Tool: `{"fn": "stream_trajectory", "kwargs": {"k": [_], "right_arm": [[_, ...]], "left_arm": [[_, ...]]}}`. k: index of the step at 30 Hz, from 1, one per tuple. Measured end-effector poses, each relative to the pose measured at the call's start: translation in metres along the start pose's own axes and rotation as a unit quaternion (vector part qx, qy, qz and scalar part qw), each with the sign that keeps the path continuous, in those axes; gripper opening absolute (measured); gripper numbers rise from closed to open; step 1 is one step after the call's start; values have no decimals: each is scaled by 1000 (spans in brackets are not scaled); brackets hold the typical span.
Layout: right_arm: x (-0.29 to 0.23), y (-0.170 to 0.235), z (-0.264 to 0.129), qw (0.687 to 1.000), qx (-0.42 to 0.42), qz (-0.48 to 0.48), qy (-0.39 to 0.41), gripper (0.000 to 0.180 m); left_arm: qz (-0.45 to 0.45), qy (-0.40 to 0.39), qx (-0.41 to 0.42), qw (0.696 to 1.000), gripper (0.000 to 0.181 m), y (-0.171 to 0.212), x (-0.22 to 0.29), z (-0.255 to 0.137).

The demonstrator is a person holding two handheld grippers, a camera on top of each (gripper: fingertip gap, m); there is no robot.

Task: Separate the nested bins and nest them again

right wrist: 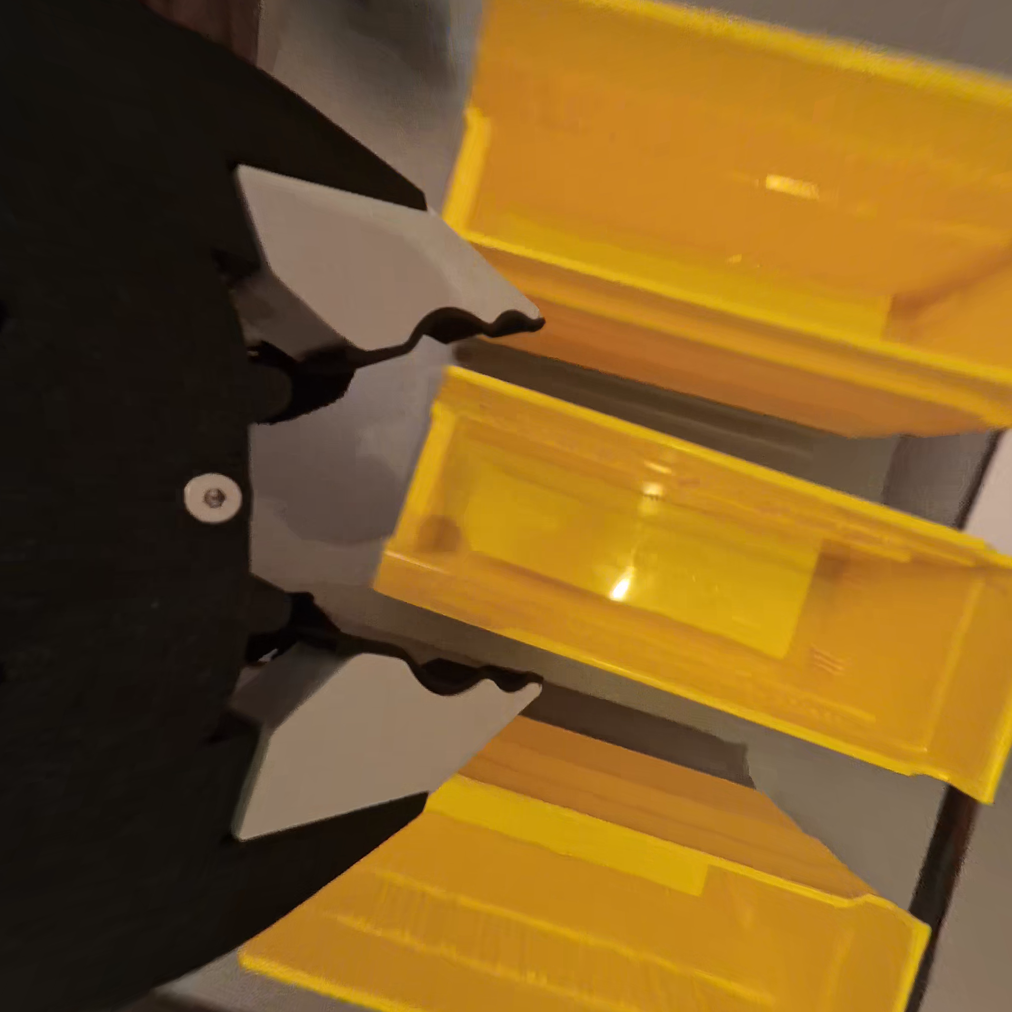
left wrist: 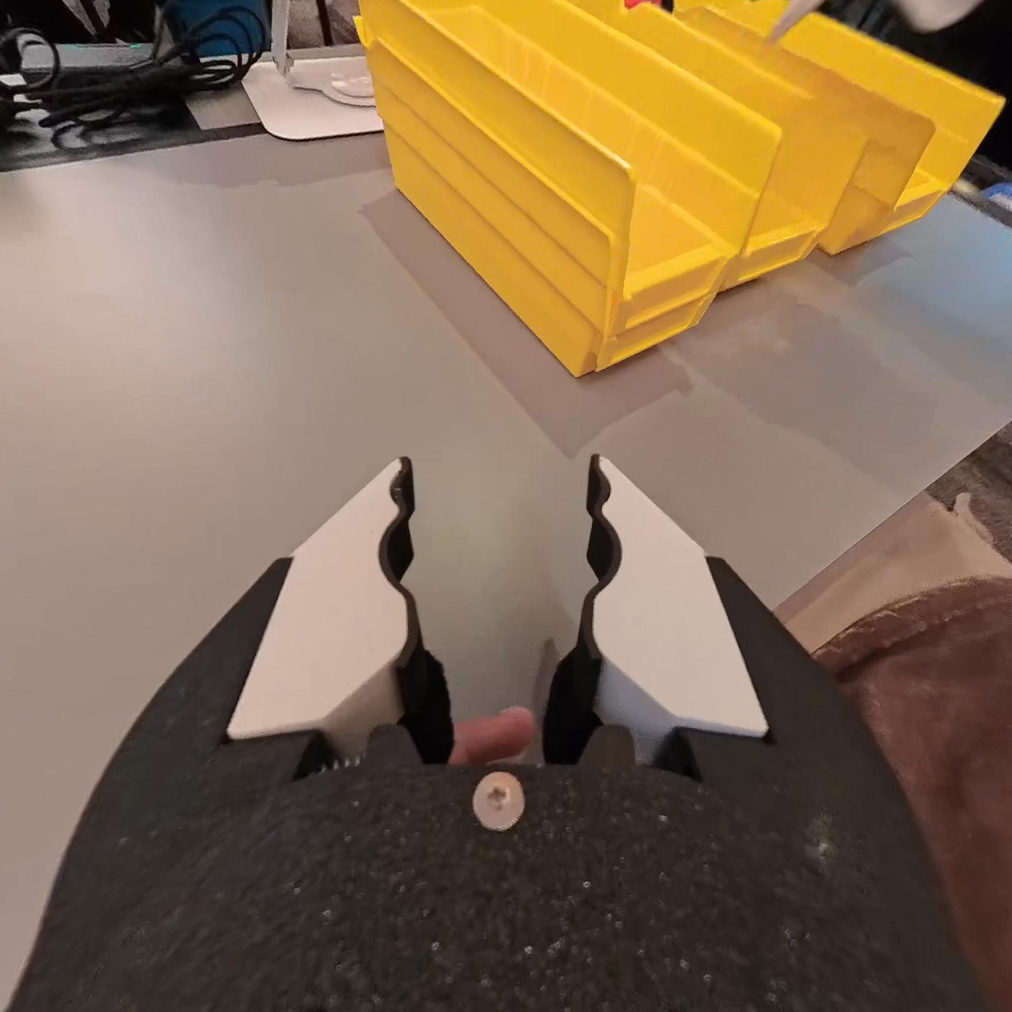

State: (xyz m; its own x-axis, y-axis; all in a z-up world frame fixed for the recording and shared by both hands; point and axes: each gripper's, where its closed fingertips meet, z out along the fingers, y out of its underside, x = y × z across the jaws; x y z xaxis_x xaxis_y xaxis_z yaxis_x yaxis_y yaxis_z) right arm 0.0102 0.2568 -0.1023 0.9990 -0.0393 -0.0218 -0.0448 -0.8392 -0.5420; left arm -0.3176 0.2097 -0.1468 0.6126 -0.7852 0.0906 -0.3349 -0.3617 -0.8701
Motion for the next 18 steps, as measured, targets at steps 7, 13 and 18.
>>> {"fn": "stream_trajectory", "kwargs": {"k": [7,13,18], "right_arm": [[-84,122,-47,974,151,46,-162,103],[-114,144,-44,958,212,54,-184,99],[-126,144,-66,947,241,21,-213,97]], "left_arm": [[47,-44,18,998,60,-62,26,1],[75,-46,-140,986,102,-132,40,70],[-27,-15,-263,964,127,-163,57,152]]}}
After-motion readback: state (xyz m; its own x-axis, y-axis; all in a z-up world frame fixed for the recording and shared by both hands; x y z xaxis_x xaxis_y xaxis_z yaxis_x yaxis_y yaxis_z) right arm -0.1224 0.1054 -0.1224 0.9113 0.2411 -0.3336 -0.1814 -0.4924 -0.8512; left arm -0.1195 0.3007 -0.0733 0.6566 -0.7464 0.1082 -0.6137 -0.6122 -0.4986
